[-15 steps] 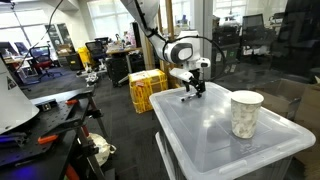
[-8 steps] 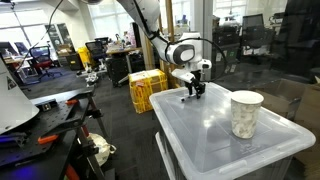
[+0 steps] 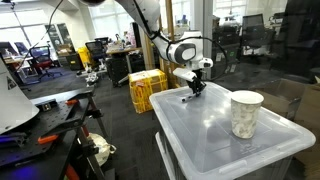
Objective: Put the marker in the cup
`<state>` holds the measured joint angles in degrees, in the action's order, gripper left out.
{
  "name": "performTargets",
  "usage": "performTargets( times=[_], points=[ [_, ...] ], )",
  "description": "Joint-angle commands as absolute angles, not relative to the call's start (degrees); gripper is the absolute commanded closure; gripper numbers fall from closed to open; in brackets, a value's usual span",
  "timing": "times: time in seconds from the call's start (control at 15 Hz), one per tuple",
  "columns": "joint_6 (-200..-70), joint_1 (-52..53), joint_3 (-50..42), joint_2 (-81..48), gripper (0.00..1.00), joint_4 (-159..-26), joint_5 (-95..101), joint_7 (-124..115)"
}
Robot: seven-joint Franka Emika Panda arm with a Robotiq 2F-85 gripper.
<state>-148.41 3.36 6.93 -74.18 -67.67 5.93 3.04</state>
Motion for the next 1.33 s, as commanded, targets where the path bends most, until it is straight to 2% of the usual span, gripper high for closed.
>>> performTargets(
  times=[0.0,0.53,1.27],
  points=[
    [-147.26,4.27,5.63,-73.41,0.95,-67.75,4.45,2.93],
    [-152.06,8.27,0.1,-66.66,0.95,-76.81,7.77,-5.46],
    [-161.57,23.14,-15.63,-57.5,0.95,-92.53,8.86,-19.08]
  ],
)
